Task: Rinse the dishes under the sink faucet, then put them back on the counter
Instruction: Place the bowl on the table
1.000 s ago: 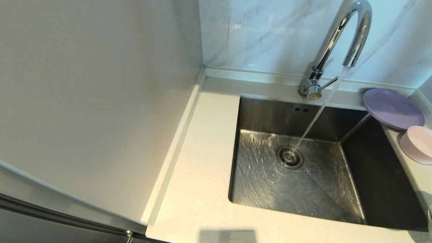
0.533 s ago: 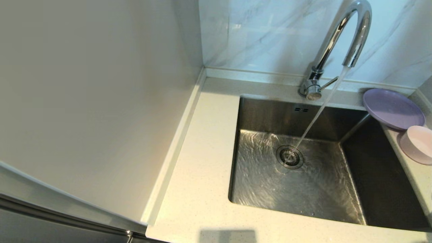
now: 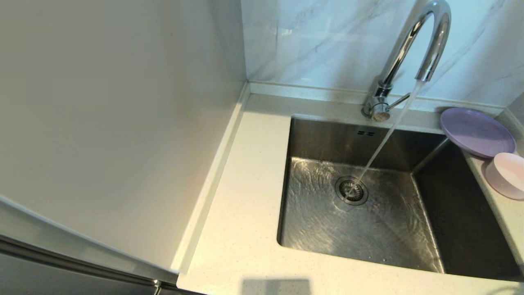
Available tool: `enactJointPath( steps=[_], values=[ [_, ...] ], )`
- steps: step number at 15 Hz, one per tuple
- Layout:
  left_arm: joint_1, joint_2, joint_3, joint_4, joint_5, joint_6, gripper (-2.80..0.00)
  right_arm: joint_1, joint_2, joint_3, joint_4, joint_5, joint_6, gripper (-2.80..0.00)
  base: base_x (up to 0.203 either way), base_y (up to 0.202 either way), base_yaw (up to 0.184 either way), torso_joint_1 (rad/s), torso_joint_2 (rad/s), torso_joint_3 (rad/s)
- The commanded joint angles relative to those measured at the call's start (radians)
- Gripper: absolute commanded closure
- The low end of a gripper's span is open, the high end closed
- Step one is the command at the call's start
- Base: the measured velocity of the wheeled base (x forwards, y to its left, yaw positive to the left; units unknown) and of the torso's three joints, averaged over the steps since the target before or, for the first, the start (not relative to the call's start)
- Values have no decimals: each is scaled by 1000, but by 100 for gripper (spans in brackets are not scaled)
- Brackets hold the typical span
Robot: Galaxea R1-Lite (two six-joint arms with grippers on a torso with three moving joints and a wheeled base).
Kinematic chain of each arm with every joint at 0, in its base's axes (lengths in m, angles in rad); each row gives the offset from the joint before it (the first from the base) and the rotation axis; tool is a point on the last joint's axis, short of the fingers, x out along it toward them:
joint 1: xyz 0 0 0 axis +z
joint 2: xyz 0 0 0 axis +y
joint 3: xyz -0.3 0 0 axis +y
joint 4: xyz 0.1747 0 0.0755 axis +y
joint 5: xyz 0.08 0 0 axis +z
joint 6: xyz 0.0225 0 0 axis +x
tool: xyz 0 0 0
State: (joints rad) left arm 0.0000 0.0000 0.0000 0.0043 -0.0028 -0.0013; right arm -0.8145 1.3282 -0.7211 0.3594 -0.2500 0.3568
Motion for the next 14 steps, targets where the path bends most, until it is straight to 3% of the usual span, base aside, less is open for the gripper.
enactJointPath(
  steps=[1, 14],
  values=[
    [0, 0, 0, 0, 0, 0, 0, 0, 16, -9, 3, 0, 2, 0, 0, 0, 0, 0, 0, 0],
    [0, 0, 0, 0, 0, 0, 0, 1, 87, -29, -48, 5, -32, 0, 0, 0, 0, 0, 0, 0]
  ],
)
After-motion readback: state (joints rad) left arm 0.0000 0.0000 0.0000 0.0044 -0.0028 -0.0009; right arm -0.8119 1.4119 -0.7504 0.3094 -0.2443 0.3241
